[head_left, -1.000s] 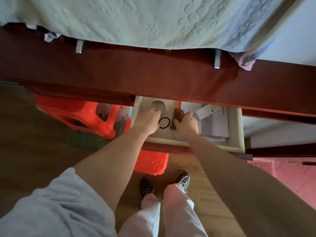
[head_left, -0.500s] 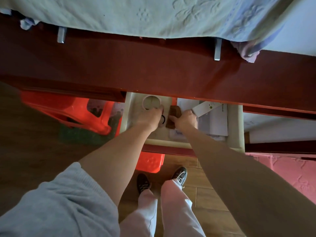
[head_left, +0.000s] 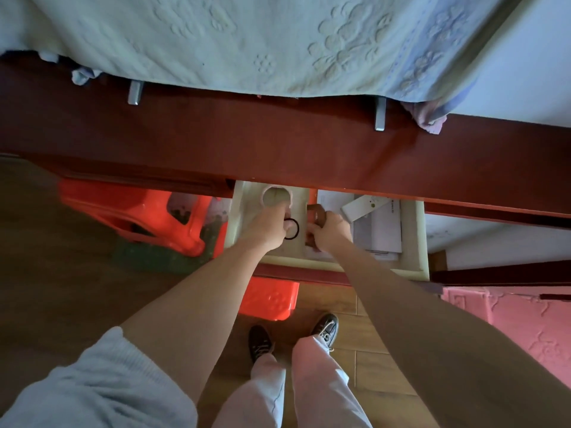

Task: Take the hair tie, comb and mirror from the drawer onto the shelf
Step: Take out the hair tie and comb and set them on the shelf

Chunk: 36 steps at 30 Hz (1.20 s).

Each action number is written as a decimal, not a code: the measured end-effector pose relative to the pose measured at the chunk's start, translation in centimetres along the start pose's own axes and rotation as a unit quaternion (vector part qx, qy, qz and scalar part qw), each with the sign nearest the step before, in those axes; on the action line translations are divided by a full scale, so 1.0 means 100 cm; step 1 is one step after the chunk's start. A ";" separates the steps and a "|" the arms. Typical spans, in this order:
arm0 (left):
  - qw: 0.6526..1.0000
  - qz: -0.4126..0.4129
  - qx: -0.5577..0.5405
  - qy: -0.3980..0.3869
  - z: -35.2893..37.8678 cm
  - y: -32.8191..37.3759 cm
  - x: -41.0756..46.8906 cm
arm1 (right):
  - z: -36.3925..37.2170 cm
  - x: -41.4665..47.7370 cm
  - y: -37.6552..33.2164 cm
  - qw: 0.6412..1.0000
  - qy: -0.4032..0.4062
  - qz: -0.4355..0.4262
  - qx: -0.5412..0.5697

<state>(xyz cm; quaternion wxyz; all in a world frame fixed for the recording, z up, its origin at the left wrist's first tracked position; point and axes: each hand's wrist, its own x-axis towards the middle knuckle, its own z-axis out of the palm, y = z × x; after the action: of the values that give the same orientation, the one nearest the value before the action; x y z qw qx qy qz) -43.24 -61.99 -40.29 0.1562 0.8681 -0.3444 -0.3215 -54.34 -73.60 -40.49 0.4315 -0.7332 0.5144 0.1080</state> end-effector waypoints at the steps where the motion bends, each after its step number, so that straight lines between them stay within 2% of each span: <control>1: 0.999 -0.011 -0.048 0.017 -0.008 -0.001 -0.007 | -0.003 -0.009 -0.001 1.000 0.000 -0.010 0.005; 3: 0.989 -0.029 -0.134 0.049 -0.026 0.000 -0.023 | -0.013 -0.034 -0.009 0.999 0.003 -0.039 0.026; 6: 0.947 -0.077 -0.310 0.047 -0.060 0.010 -0.040 | -0.033 -0.067 -0.028 0.996 0.022 -0.075 0.047; 10: 0.916 -0.064 -0.393 0.043 -0.104 0.023 -0.058 | -0.063 -0.097 -0.060 0.988 0.029 -0.102 0.109; 13: 0.879 -0.052 -0.472 0.038 -0.131 0.032 -0.073 | -0.079 -0.107 -0.080 0.983 0.054 -0.122 0.124; 14: 0.873 -0.046 -0.485 0.038 -0.137 0.032 -0.076 | -0.082 -0.108 -0.086 0.981 0.061 -0.126 0.130; 16: 0.880 -0.033 -0.470 0.054 -0.147 0.033 -0.079 | -0.083 -0.106 -0.096 0.978 0.069 -0.133 0.145; 21: 0.874 -0.027 -0.477 0.090 -0.166 0.038 -0.075 | -0.079 -0.095 -0.117 0.975 0.047 -0.146 0.163; 25: 0.866 -0.068 -0.486 0.100 -0.176 0.038 -0.072 | -0.072 -0.051 -0.122 0.973 0.027 -0.155 0.169; 31: 0.836 -0.127 -0.521 0.117 -0.199 0.027 -0.072 | -0.073 -0.054 -0.164 0.966 -0.011 -0.156 0.207; 36: 0.841 -0.130 -0.512 0.118 -0.209 0.014 -0.067 | -0.061 -0.052 -0.176 0.966 -0.026 -0.153 0.208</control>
<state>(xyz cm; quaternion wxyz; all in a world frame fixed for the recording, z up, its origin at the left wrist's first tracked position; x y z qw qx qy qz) -33.70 -57.27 -21.05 0.5744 0.7330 0.0062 -0.3643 -43.47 -72.99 -24.47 0.5993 -0.6943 0.3953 -0.0496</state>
